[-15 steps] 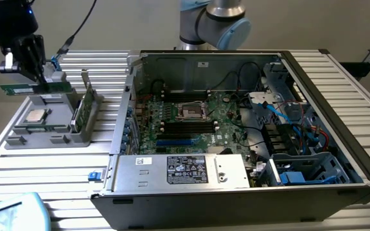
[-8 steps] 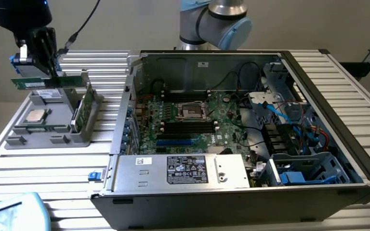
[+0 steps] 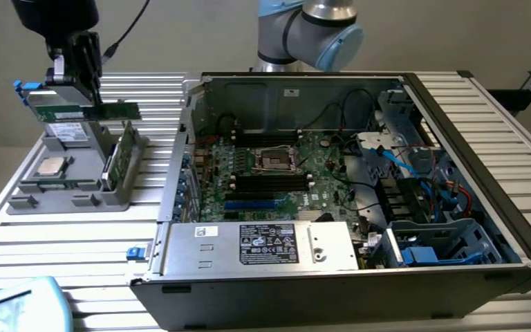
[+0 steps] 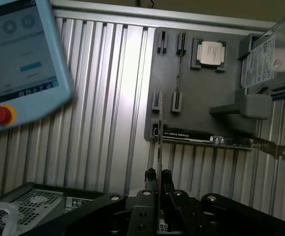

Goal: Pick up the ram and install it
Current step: 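Pick up the ram and move it above insertion slot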

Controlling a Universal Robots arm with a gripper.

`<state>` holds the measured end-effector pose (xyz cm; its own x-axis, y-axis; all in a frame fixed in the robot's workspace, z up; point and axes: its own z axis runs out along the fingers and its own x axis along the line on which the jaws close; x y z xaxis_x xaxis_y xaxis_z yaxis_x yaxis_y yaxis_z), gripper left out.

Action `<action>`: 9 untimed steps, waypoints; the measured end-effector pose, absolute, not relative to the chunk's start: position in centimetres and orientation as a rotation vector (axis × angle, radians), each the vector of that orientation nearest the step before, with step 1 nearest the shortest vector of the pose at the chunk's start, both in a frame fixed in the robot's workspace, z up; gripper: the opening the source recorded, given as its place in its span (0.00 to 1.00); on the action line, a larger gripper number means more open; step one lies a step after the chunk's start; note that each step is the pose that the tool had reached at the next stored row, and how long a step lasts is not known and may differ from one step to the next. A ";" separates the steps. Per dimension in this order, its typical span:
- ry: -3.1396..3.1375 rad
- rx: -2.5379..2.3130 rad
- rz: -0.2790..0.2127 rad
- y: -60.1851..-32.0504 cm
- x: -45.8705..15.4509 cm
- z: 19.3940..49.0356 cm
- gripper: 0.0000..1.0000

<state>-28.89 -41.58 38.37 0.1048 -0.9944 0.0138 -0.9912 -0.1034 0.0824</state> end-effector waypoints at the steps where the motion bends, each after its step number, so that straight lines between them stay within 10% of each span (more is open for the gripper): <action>1: -2.055 2.281 -0.071 -41.6 -28.5 38.5 0.15; 9: -2.052 2.279 -0.087 -41.6 -25.6 39.2 0.15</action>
<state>-25.58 -41.62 39.24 0.1049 -0.9945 0.0074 -0.9903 -0.1037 0.0929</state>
